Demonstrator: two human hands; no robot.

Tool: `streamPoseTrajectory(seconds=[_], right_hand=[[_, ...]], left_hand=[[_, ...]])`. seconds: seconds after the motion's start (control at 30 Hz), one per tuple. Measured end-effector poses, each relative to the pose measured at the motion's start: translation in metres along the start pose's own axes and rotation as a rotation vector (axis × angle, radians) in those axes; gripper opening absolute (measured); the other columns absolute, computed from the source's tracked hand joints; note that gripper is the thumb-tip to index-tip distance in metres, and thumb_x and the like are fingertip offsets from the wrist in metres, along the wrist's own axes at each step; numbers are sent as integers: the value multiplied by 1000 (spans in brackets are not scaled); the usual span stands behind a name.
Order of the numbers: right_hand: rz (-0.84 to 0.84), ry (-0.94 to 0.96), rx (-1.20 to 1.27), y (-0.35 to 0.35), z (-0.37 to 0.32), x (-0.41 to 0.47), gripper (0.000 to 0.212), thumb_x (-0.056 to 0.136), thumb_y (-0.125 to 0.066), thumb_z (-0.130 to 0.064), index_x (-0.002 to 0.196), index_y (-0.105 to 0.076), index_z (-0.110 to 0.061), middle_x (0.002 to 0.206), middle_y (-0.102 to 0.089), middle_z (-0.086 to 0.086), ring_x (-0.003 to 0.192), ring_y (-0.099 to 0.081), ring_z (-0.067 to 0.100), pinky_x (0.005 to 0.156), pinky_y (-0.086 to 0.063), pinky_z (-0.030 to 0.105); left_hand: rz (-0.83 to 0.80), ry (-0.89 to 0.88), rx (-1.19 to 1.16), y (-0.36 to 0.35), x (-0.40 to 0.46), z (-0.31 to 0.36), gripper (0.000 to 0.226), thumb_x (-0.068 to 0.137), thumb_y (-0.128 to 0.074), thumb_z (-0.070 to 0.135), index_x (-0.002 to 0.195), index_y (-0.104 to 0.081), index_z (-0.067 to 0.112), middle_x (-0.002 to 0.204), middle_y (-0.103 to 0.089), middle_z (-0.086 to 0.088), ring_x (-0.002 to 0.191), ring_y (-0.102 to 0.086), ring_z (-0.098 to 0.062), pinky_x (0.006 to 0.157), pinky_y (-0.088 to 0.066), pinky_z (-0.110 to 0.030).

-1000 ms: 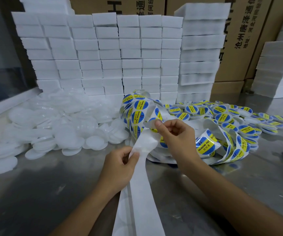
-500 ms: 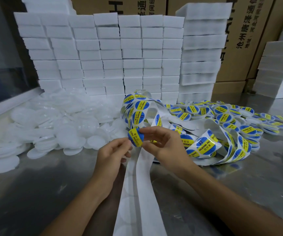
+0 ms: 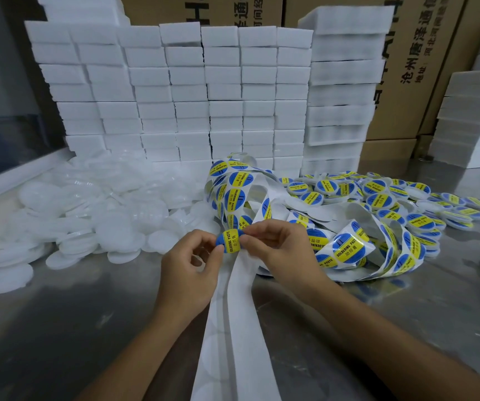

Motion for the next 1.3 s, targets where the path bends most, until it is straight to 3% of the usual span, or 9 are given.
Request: streamPoseTrajectory(seconds=[0.1,0.23,0.33,0.47,0.67,0.77,0.9,1.07,1.3], right_hand=[[-19,-61,50,-3,1,0,3,87,-72,-10,90,-74,-10,90,-76,5,84,-73,23,75,-62,35],[-42,-293,307,-8,8,-1,7,88,-71,-9,93,-71,-4,94,-74,9,86,-69,20,81,-60,49],[-70,-383,389,-9,12,-3,6,92,-66,-13,95,-67,-8,110,-70,20,103,-69,30,87,-56,57],[-95,-422,491,-8,13,0,6,90,-69,-17,95,-67,-14,116,-71,14,108,-69,28,89,-53,62],[-138,-477,581,-5,12,2,29,88,-70,-24,115,-71,-11,117,-72,5,109,-69,22,90,-53,60],[-152,-480,589,-5,12,1,28,88,-71,-25,113,-72,-14,117,-71,5,110,-69,21,90,-52,61],[-165,-474,593,-5,10,1,29,85,-72,-27,113,-74,-18,117,-72,3,110,-68,19,91,-52,61],[-163,-433,586,-5,10,0,19,87,-72,-23,105,-76,-28,116,-72,-1,111,-68,16,89,-53,60],[-166,-288,381,-9,5,-2,41,84,-77,-18,114,-68,-45,112,-70,-3,107,-68,19,84,-58,53]], left_hand=[[14,-13,-3,2,0,-1,19,85,-72,11,85,-64,29,75,-64,12,73,-60,-10,61,-44,-9],[-26,-61,183,4,2,-4,44,85,-69,11,127,-60,22,82,-60,17,79,-59,-8,73,-46,-14],[-81,120,430,13,8,-25,65,85,-68,23,144,-41,18,115,-61,-1,110,-55,-25,91,-45,-42],[-354,359,851,27,10,-55,66,96,-41,51,153,-18,28,162,-14,3,149,-10,-18,114,-20,-51],[-168,271,830,31,15,-46,37,86,-65,42,113,-65,18,128,-55,-3,115,-52,-27,96,-40,-43],[-98,286,717,36,17,-47,27,81,-72,40,90,-62,17,101,-61,-1,100,-58,-28,88,-40,-41],[-20,241,801,38,16,-44,29,76,-76,41,91,-61,22,94,-65,2,96,-55,-28,78,-25,-38],[0,150,753,32,17,-37,39,67,-81,40,95,-61,24,99,-60,-1,96,-54,-29,82,-33,-41],[118,-239,473,20,11,4,46,70,-69,46,103,-66,13,100,-58,-4,92,-60,-27,77,-44,-37]])
Point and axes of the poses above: each hand's wrist, its own x-axis towards the middle knuckle, its own y-axis out of the back of the hand, z = x × y, the point moved 4 cm from there along x, towards the middle knuckle
